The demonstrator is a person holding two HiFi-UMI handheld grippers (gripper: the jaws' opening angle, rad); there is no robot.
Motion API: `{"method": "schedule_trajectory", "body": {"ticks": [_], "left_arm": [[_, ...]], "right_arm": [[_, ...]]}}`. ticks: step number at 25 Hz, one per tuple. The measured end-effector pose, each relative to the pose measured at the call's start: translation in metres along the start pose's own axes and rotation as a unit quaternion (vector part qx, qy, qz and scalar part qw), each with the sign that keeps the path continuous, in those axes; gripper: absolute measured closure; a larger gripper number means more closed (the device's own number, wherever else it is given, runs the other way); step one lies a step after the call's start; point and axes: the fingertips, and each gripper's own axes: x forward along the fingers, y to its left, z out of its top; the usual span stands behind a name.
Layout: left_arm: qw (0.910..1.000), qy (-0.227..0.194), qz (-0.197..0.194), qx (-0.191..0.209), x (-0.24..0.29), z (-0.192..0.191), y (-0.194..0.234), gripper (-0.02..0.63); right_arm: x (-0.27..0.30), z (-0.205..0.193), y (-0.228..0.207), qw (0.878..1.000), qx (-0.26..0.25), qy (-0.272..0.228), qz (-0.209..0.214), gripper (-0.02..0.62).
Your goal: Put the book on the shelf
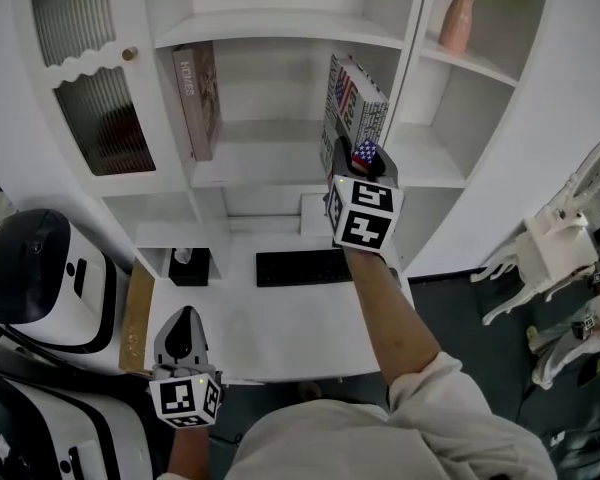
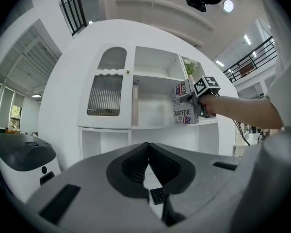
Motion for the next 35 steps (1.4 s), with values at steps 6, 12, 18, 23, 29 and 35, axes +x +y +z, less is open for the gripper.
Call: {"method": "schedule_trajectory", "body": {"ticks": [6, 12, 18, 23, 29, 35], "left_arm": [[0.9999, 0.008, 0.008, -0.003, 0.0, -0.007, 0.005, 0.603], [0.9997, 0.015, 0.021, -0.007, -0.004, -0.013, 0.013, 0.603], [0.999, 0.021, 0.036, -0.012, -0.009, -0.018, 0.027, 0.603], [0.9986, 0.026, 0.043, -0.014, -0.011, -0.021, 0.031, 0.603], [0.998, 0.032, 0.052, -0.015, -0.014, -0.025, 0.034, 0.603], [0.9974, 0.037, 0.06, -0.016, -0.017, -0.028, 0.035, 0.603]], "right_arm": [[0.027, -0.007, 0.003, 1.0, 0.01, 0.018, -0.018, 0.436], [0.048, -0.008, 0.008, 0.999, 0.006, 0.021, -0.035, 0.437], [0.063, -0.008, 0.013, 0.999, 0.004, 0.019, -0.045, 0.436], [0.076, -0.009, 0.014, 0.998, 0.007, 0.019, -0.052, 0.436], [0.09, -0.01, 0.013, 0.998, 0.001, 0.022, -0.061, 0.436], [0.101, -0.011, 0.013, 0.998, -0.002, 0.019, -0.067, 0.436]]}}
